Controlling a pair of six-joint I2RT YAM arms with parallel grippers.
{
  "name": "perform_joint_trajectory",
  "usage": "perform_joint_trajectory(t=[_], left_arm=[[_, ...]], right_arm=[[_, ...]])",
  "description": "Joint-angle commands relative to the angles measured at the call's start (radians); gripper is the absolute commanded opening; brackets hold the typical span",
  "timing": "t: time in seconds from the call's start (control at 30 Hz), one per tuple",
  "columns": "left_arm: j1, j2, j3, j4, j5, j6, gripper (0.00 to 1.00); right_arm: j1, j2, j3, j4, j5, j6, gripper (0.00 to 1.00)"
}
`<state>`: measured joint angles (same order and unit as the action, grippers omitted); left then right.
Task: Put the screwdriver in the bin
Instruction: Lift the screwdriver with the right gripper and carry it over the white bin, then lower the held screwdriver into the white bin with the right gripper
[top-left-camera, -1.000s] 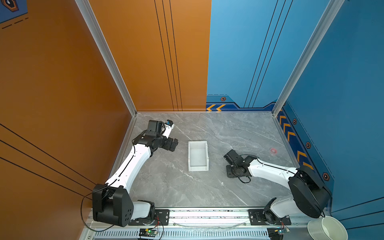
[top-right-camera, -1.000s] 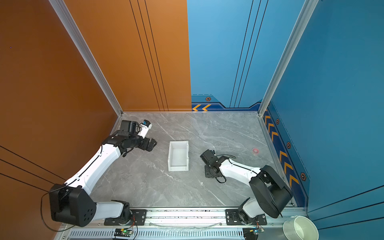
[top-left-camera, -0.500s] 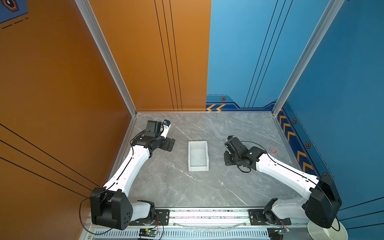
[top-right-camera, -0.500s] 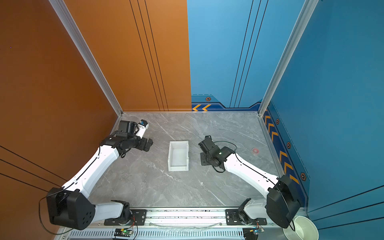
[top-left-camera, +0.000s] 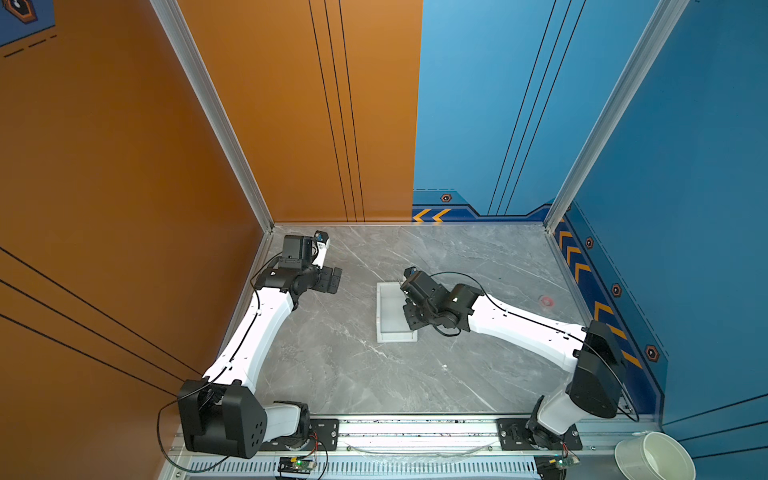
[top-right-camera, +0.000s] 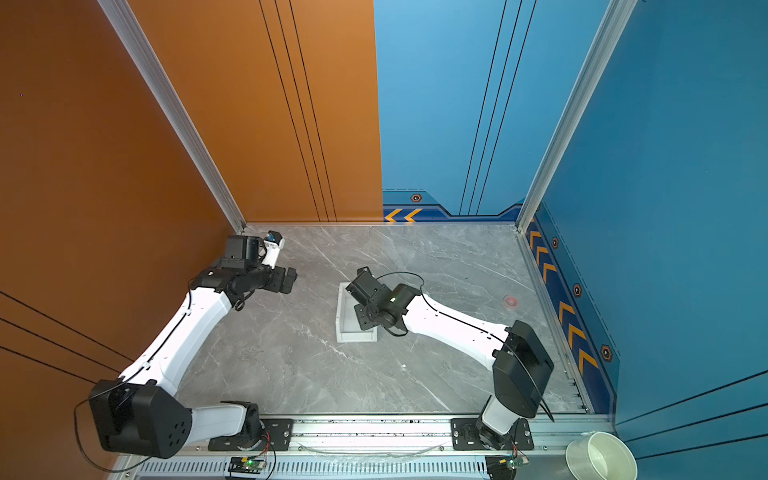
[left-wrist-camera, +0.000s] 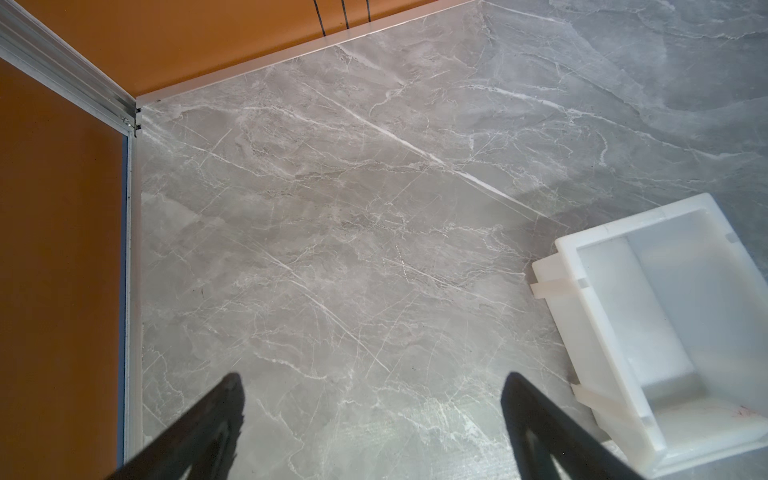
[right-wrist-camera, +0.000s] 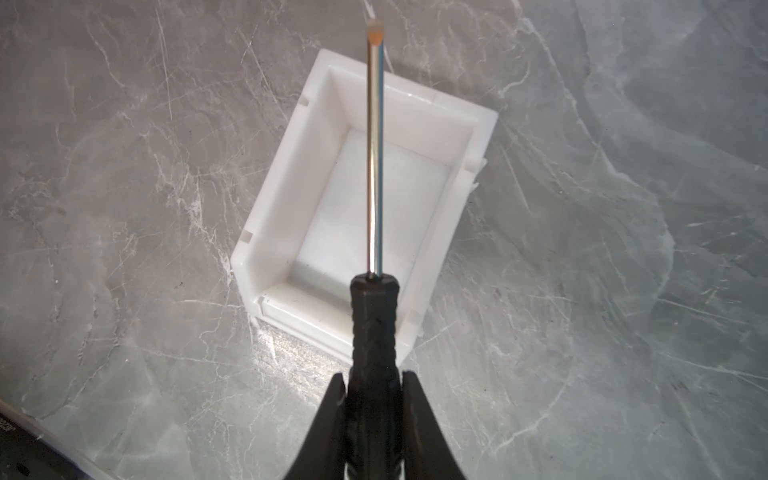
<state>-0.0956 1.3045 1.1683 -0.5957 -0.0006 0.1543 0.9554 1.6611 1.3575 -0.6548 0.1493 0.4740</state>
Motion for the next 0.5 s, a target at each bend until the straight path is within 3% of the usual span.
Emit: perform_joint_trajectory(t=[0.0, 0.47], left_arm=[[0.015, -0.003, 0.017, -0.013, -0.009, -0.022, 0.98], [0.028, -0.023, 0.011, -0.015, 0.032, -0.039, 0.98]], right_arm=[[0.031, 0.057, 0.051, -0.018, -0.008, -0.014, 0.17], [0.030, 0.237, 0.118, 0.017, 0.003, -0.023, 0.18]])
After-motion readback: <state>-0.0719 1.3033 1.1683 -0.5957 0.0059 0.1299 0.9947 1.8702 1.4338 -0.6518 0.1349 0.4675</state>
